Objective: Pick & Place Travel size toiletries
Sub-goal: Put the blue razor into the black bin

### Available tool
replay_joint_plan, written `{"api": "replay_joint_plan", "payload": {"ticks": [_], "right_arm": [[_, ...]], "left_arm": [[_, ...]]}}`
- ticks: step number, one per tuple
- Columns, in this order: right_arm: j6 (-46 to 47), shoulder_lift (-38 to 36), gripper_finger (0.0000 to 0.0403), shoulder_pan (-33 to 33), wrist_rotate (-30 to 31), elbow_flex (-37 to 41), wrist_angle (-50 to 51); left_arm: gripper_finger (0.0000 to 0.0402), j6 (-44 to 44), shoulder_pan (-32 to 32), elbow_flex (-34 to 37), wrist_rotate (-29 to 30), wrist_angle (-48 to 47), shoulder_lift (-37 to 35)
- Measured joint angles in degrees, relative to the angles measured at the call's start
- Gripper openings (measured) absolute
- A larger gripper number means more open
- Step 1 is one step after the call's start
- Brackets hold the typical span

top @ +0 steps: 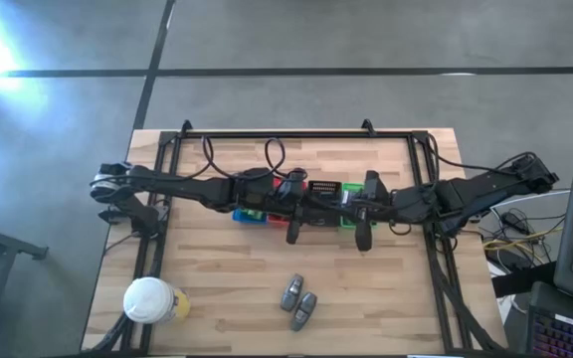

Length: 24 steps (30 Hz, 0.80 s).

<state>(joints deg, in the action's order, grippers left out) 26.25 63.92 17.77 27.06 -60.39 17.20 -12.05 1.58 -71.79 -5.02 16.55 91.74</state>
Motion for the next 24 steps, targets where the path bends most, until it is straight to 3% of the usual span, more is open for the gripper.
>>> {"api": "replay_joint_plan", "payload": {"ticks": [9, 12, 18, 24], "right_arm": [[10.7, 0.0, 0.003, -4.9, -0.3, 0.6, 10.5], [14.3, 0.0, 0.0033, -9.0, -4.0, 1.4, 12.9], [17.4, 4.6, 0.0046, -20.6, -15.8, 3.2, 12.9], [16.8, 13.8, 0.0036, -29.9, -27.0, 3.2, 12.6]], "left_arm": [[0.0211, -6.1, 0.0, 0.0, 4.5, -14.8, 0.0], [0.0242, -8.0, 0.3, 0.0, 5.1, -20.3, 0.0], [0.025, -7.0, 2.5, 0.0, 5.3, -30.2, -0.8], [0.0245, -5.7, 4.7, 1.5, 11.1, -38.5, -4.2]]}}
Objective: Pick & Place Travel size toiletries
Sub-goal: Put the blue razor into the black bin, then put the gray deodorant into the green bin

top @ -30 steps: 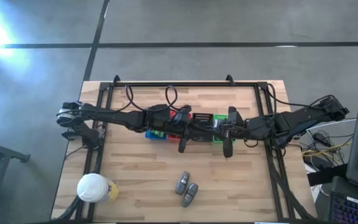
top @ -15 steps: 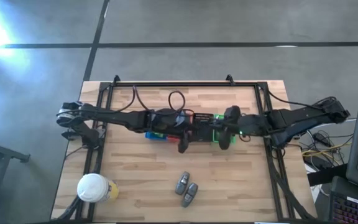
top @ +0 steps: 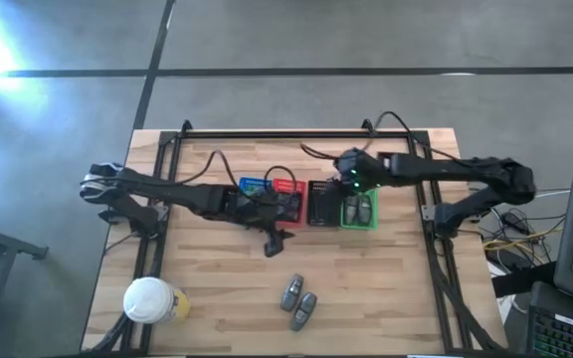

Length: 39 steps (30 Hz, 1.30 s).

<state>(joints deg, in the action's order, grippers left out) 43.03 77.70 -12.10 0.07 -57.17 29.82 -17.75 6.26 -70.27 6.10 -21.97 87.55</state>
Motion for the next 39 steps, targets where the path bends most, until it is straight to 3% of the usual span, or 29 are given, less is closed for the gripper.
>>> {"api": "replay_joint_plan", "payload": {"ticks": [4, 14, 19, 31, 35, 39], "right_arm": [[-0.1, 6.2, 0.0043, -3.3, -6.4, 0.0, -0.2], [5.0, 15.4, 0.0038, -4.8, -12.5, -0.3, -1.4], [8.3, 17.2, 0.0075, -4.8, -12.8, -0.3, -1.3], [6.9, 12.7, 0.0204, -3.8, -11.6, -0.3, -1.2], [4.8, 8.4, 0.0231, 0.9, -6.4, -0.3, 2.2], [6.1, 4.0, 0.025, 7.8, 0.0, -0.3, 7.8]], "left_arm": [[0.0245, -0.1, 0.0, 3.2, 0.8, -1.1, -3.8], [0.0243, -1.9, -2.1, 16.4, 0.3, 5.4, -13.4], [0.0243, -1.8, -3.0, 20.9, -2.5, 9.8, -15.3], [0.0243, -2.9, -1.8, 22.4, -7.6, 11.4, -15.2], [0.0243, -8.6, 1.7, 22.1, -7.3, 11.9, -14.8], [0.0243, -15.9, 7.4, 19.6, -1.4, 11.9, -11.8]]}}
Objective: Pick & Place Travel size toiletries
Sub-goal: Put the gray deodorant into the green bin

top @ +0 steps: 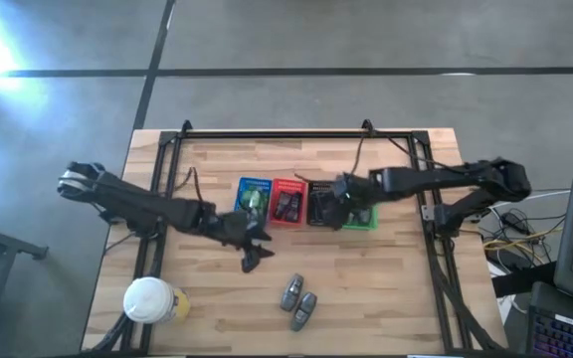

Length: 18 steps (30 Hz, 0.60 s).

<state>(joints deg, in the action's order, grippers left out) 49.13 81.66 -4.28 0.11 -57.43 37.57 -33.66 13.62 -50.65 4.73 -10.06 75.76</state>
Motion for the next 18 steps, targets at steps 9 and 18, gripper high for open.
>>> {"api": "replay_joint_plan", "payload": {"ticks": [9, 18], "right_arm": [[10.4, -6.1, 0.0285, 16.4, 9.7, 0.7, 4.3], [19.8, -6.8, 0.0317, 27.5, 16.6, 0.9, 10.0]], "left_arm": [[0.0243, -18.7, 9.2, -13.9, 3.9, -9.8, 15.8], [0.0243, -27.1, 11.2, -31.1, 4.4, -24.5, 30.5]]}}
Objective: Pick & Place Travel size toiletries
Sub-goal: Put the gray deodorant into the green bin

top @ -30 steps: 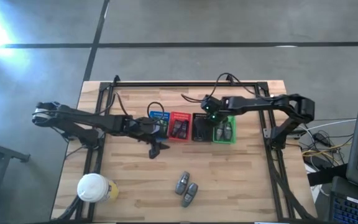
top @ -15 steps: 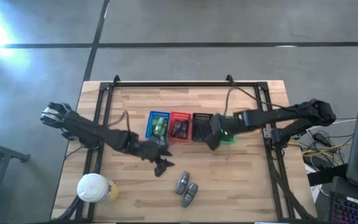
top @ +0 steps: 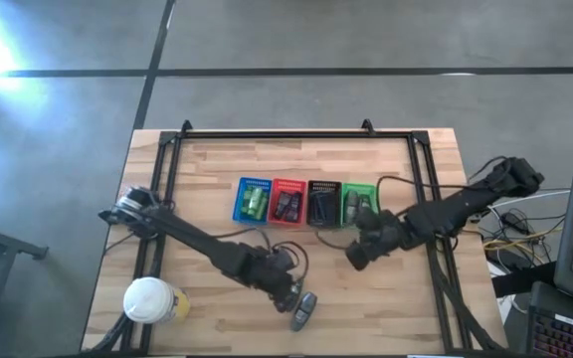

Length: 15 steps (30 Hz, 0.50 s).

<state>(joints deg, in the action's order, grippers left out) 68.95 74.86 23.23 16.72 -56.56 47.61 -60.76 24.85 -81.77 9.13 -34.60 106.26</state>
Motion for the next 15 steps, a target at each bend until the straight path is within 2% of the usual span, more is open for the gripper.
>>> {"api": "replay_joint_plan", "payload": {"ticks": [9, 15], "right_arm": [[8.6, -0.7, 0.0345, 7.7, 2.9, 0.1, 6.6], [11.6, -0.7, 0.0354, 10.7, 3.0, 0.2, 6.6]], "left_arm": [[0.0244, -2.3, 0.2, -13.3, -0.7, -8.4, 11.8], [0.0285, -5.0, 0.2, -17.3, -1.9, -9.9, 15.3]]}}
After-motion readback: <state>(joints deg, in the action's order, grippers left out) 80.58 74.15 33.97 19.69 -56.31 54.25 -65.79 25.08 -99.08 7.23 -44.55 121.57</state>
